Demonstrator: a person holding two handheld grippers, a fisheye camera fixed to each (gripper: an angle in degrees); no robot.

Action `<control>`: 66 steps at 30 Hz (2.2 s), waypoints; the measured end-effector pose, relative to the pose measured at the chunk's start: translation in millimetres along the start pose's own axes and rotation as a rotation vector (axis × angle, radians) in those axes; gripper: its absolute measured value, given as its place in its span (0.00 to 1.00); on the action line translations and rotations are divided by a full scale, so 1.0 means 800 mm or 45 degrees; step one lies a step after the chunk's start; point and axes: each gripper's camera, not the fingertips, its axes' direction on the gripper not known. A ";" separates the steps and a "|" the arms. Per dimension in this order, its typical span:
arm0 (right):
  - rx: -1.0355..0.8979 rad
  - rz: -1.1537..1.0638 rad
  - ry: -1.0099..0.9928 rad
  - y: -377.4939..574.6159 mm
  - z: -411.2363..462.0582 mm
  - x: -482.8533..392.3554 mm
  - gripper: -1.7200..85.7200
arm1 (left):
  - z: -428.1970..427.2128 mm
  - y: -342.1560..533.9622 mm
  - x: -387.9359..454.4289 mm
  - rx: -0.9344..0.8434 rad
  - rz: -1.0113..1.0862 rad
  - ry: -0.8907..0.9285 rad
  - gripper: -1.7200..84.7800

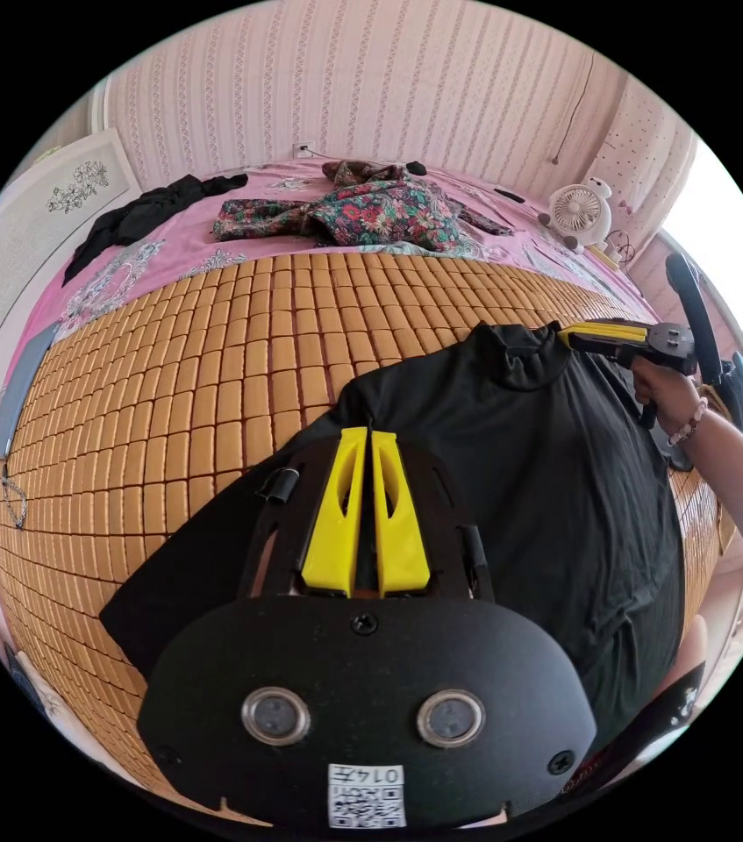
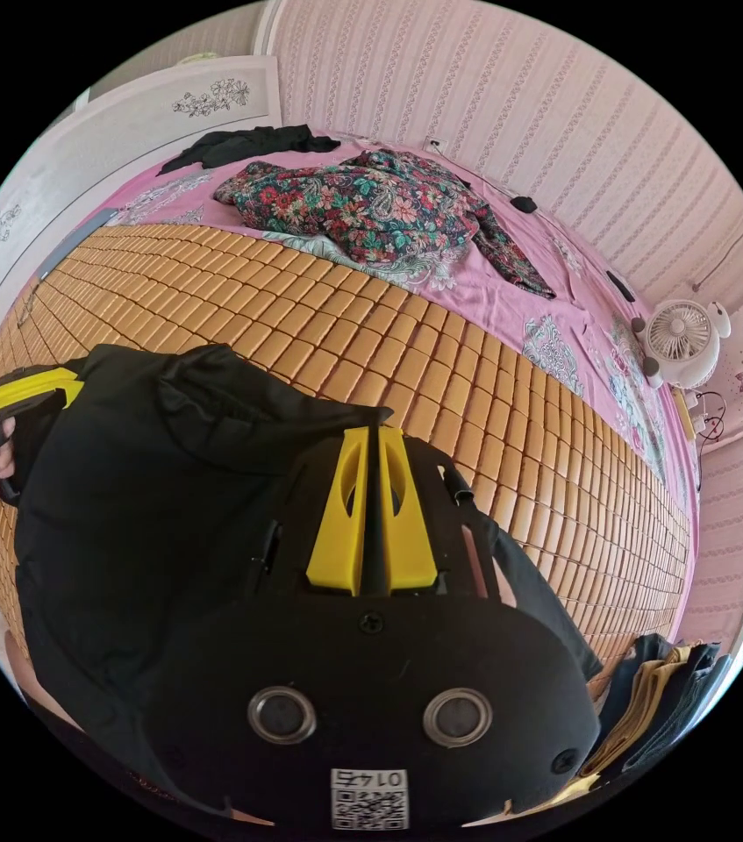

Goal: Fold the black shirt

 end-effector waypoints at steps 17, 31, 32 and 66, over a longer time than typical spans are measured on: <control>0.266 0.135 -0.381 0.210 -0.168 0.087 0.09 | -0.127 0.105 0.011 0.070 0.066 0.198 0.11; -0.373 0.400 -0.374 0.551 -0.243 -0.019 0.10 | -0.217 0.418 0.106 -0.175 -0.178 0.053 0.09; -0.403 0.391 -0.344 0.549 -0.239 -0.022 0.10 | -0.207 0.420 0.105 -0.229 -0.205 0.055 0.08; 0.062 -0.344 -0.515 0.285 -0.207 -0.225 0.07 | -0.204 0.373 -0.068 0.167 -0.502 -0.060 0.09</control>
